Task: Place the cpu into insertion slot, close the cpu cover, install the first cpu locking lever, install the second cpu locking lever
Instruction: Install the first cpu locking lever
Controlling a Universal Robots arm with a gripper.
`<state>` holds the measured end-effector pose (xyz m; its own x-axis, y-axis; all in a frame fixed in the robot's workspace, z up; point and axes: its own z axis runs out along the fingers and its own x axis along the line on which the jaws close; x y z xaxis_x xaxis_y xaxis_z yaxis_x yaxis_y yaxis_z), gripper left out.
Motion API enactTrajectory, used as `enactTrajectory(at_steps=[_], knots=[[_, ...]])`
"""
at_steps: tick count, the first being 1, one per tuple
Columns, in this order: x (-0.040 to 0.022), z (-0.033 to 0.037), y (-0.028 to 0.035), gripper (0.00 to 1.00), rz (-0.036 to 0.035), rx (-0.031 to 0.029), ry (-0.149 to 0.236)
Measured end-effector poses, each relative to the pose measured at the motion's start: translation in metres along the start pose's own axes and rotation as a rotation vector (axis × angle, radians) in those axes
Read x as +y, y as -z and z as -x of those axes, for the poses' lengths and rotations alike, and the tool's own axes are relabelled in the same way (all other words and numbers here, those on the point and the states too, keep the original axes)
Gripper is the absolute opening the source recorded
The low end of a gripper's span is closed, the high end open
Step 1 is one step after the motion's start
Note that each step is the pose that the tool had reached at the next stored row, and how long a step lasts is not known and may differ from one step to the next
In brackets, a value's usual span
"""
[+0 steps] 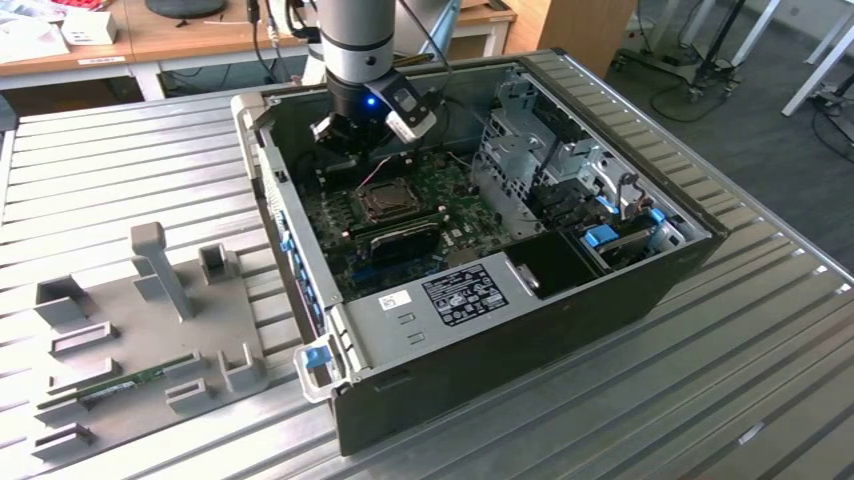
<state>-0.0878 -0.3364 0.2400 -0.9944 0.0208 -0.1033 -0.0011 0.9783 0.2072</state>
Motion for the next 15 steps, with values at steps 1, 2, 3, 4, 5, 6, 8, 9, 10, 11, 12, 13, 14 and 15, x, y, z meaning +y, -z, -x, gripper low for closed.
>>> enactTrajectory(at_steps=[1, 2, 3, 4, 5, 6, 8, 9, 10, 11, 12, 13, 14, 15], knots=[[0.0000, 0.0002, 0.0000, 0.11, 0.0000, 0.0000, 0.000], [0.0000, 0.0005, 0.0000, 0.11, 0.0000, 0.0001, 0.000], [0.0000, 0.0010, -0.0001, 0.11, 0.0000, 0.0001, 0.000], [0.0000, 0.0017, -0.0002, 0.11, -0.0001, 0.0000, 0.000], [0.0000, 0.0026, -0.0003, 0.11, 0.0000, 0.0000, 0.000], [0.0000, 0.0030, -0.0003, 0.11, 0.0000, 0.0001, 0.000], [0.0000, 0.0031, -0.0004, 0.11, 0.0001, -0.0001, 0.000], [0.0002, 0.0036, -0.0006, 0.11, 0.0001, 0.0000, 0.000], [0.0006, 0.0045, -0.0010, 0.11, 0.0003, 0.0001, 0.000], [0.0013, 0.0057, -0.0014, 0.11, 0.0012, 0.0000, 0.000], [0.0022, 0.0071, -0.0019, 0.11, 0.0028, 0.0000, 0.000], [0.0030, 0.0087, -0.0025, 0.11, 0.0042, -0.0001, 0.000], [0.0035, 0.0105, -0.0032, 0.11, 0.0048, 0.0001, 0.000], [0.0035, 0.0122, -0.0043, 0.11, 0.0051, 0.0000, 0.000]])
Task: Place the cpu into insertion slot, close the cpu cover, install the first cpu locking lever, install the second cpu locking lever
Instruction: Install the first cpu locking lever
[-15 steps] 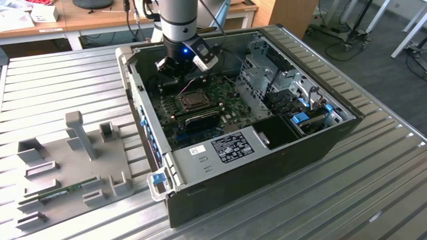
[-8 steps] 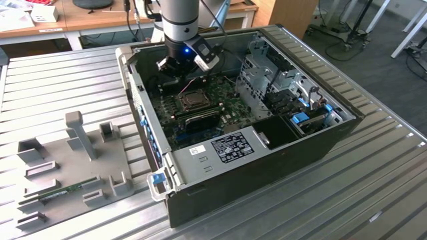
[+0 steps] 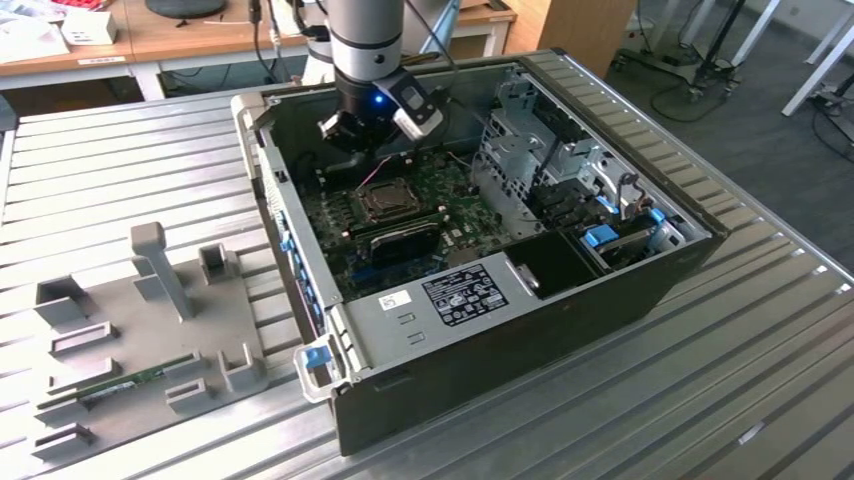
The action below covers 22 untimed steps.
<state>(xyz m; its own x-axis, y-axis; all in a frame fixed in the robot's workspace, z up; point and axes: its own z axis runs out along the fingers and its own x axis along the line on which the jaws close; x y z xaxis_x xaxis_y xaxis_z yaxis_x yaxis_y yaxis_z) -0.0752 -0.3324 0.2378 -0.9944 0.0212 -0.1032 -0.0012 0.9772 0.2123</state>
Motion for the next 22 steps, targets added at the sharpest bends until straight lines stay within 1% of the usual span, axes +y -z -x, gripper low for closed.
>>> enactTrajectory(at_steps=[3, 6, 10, 13, 18, 22], knots=[[-0.0002, 0.0047, -0.0052, 0.11, -0.0001, 0.0000, 0.000], [0.0011, 0.0065, -0.0086, 0.11, 0.0011, 0.0000, 0.000], [0.0054, 0.0065, -0.0111, 0.11, 0.0044, 0.0001, -0.001], [0.0070, 0.0064, -0.0144, 0.11, 0.0073, -0.0002, -0.001], [0.0065, 0.0067, -0.0176, 0.11, 0.0073, -0.0001, -0.001], [0.0064, 0.0067, -0.0178, 0.11, 0.0070, 0.0001, -0.001]])
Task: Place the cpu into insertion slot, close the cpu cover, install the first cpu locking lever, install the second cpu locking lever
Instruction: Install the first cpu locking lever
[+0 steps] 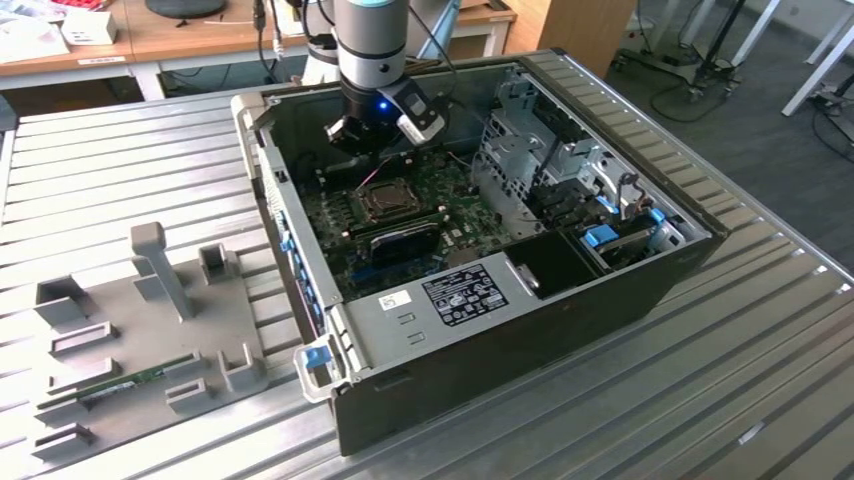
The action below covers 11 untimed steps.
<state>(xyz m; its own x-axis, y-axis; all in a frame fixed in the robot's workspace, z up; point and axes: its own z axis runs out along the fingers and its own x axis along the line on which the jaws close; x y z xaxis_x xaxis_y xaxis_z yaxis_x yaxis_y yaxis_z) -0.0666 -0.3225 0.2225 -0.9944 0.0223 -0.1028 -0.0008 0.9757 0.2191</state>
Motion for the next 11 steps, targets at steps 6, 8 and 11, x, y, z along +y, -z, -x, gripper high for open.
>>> enactTrajectory(at_steps=[6, 8, 11], knots=[[0.0000, 0.0001, -0.0001, 0.11, -0.0012, -0.0002, 0.000], [0.0000, 0.0000, -0.0001, 0.11, -0.0030, -0.0002, 0.000], [-0.0001, 0.0000, 0.0000, 0.11, -0.0057, -0.0002, 0.001]])
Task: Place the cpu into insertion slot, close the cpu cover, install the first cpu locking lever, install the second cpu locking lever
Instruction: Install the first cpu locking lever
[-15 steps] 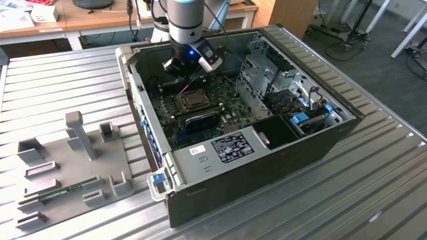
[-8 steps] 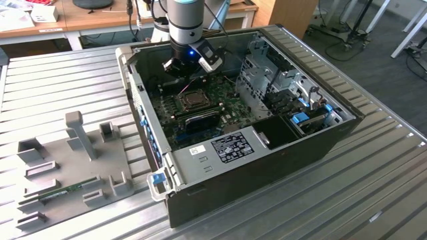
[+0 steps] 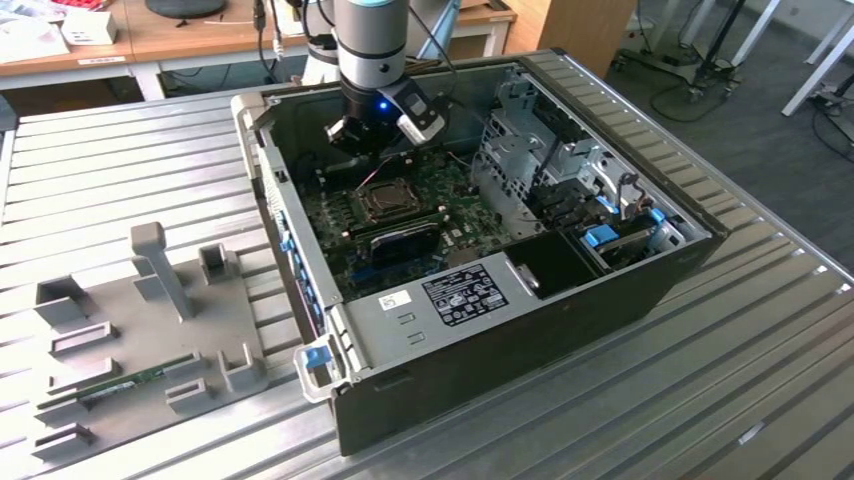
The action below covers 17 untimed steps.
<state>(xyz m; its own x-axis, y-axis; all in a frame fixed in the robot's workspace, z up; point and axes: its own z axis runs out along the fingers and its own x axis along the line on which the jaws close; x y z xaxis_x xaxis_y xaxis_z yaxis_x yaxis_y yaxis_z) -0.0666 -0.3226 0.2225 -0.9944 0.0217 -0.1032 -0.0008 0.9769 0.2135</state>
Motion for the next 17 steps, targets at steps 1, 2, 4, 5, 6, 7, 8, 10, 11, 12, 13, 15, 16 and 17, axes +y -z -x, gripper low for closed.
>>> enactTrajectory(at_steps=[1, 2, 4, 5, 6, 7, 8, 10, 11, 12, 13, 15, 16, 17], knots=[[0.0000, 0.0000, 0.0000, 0.11, -0.0002, 0.0001, 0.000], [0.0000, 0.0000, -0.0004, 0.11, -0.0001, 0.0000, 0.000], [-0.0004, -0.0002, -0.0017, 0.11, -0.0002, 0.0000, 0.000], [-0.0005, -0.0002, -0.0024, 0.11, -0.0003, 0.0000, 0.000], [-0.0007, -0.0002, -0.0031, 0.11, -0.0002, 0.0000, 0.000], [-0.0008, 0.0000, -0.0037, 0.11, -0.0002, 0.0000, 0.000], [-0.0010, 0.0002, -0.0042, 0.11, -0.0003, 0.0001, 0.000], [-0.0013, 0.0008, -0.0054, 0.11, -0.0002, 0.0000, 0.000], [-0.0015, 0.0013, -0.0062, 0.11, -0.0002, 0.0000, 0.000], [-0.0017, 0.0018, -0.0069, 0.11, -0.0002, 0.0000, 0.000], [-0.0019, 0.0024, -0.0075, 0.11, -0.0002, 0.0000, 0.000], [-0.0023, 0.0038, -0.0089, 0.11, -0.0003, 0.0000, 0.000], [-0.0024, 0.0046, -0.0095, 0.11, -0.0003, 0.0000, 0.000], [-0.0026, 0.0053, -0.0101, 0.11, -0.0003, 0.0000, 0.000]])
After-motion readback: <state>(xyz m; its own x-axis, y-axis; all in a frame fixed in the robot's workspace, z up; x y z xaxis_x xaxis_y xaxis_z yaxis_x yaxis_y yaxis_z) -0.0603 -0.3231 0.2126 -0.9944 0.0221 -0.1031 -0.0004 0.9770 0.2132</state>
